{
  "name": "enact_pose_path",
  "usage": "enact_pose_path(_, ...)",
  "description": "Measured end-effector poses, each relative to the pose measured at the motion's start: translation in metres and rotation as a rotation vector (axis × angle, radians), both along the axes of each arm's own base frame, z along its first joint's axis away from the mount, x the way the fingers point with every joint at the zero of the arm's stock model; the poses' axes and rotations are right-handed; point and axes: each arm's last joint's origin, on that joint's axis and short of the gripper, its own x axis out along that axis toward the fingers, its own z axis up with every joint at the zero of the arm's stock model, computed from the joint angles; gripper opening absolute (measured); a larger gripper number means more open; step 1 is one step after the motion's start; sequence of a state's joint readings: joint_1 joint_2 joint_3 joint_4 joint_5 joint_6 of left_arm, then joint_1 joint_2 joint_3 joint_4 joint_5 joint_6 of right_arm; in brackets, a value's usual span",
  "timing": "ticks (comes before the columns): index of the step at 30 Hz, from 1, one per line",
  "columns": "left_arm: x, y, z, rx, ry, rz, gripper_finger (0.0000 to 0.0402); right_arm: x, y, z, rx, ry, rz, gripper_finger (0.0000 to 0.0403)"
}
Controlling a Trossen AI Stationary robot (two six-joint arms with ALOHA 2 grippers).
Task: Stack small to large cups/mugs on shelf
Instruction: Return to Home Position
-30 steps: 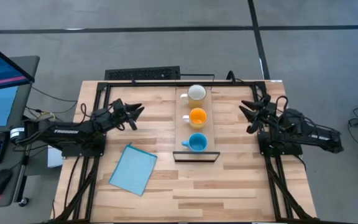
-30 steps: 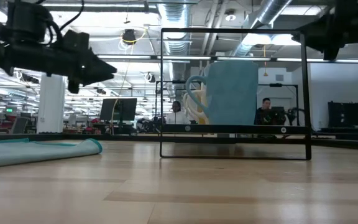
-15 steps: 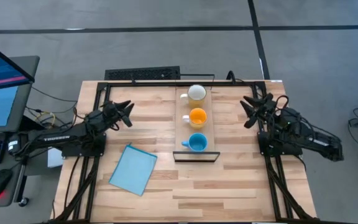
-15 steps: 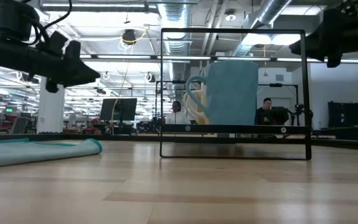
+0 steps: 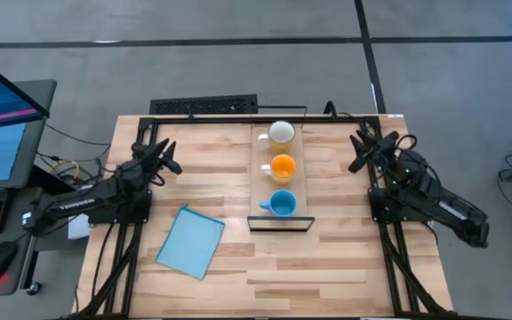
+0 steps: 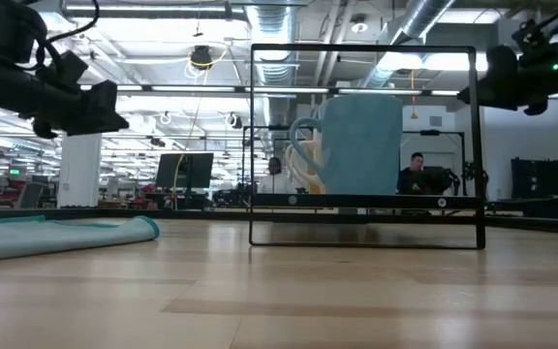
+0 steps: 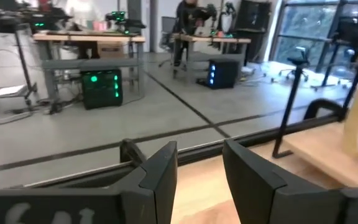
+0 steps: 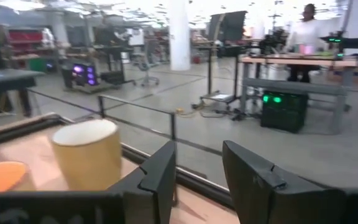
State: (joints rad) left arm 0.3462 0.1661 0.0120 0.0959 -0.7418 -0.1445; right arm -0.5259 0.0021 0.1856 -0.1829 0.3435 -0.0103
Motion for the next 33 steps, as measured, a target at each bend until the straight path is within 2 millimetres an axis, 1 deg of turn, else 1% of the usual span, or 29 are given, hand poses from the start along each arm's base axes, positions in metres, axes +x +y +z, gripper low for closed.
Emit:
enact_pose_path(2, -0.002, -0.001, 0.001, 0.006, -0.021, 0.012, 0.0121, -0.001, -0.002, -0.001, -0.001, 0.02, -0.026, 0.0155)
enact_pose_path(8, -0.007, -0.002, 0.006, 0.05, -0.013, 0.029, 0.0121, -0.005, -0.006, -0.004, 0.011, 0.059, -0.09, 0.0153)
enact_pose_path(15, -0.006, -0.003, 0.007, 0.059, -0.02, -0.031, 0.0121, -0.006, -0.008, -0.006, -0.007, 0.102, -0.054, 0.0156)
enact_pose_path(19, -0.006, -0.003, 0.007, 0.081, 0.024, -0.049, 0.0121, -0.009, -0.01, -0.011, 0.028, 0.143, -0.083, 0.0157)
enact_pose_path(22, -0.006, -0.003, 0.007, 0.104, 0.071, -0.029, 0.0121, -0.01, -0.01, -0.013, 0.044, 0.16, -0.097, 0.0157)
enact_pose_path(26, -0.007, -0.002, 0.007, 0.101, 0.073, 0.002, 0.0121, -0.009, -0.011, -0.013, 0.034, 0.143, -0.104, 0.0155)
enact_pose_path(30, -0.007, -0.002, 0.007, 0.099, 0.069, 0.002, 0.0121, -0.005, -0.015, -0.016, -0.01, 0.057, -0.112, 0.0153)
enact_pose_path(33, -0.007, -0.002, 0.007, 0.09, 0.051, 0.002, 0.0121, -0.002, -0.018, -0.023, -0.036, 0.021, -0.113, 0.0153)
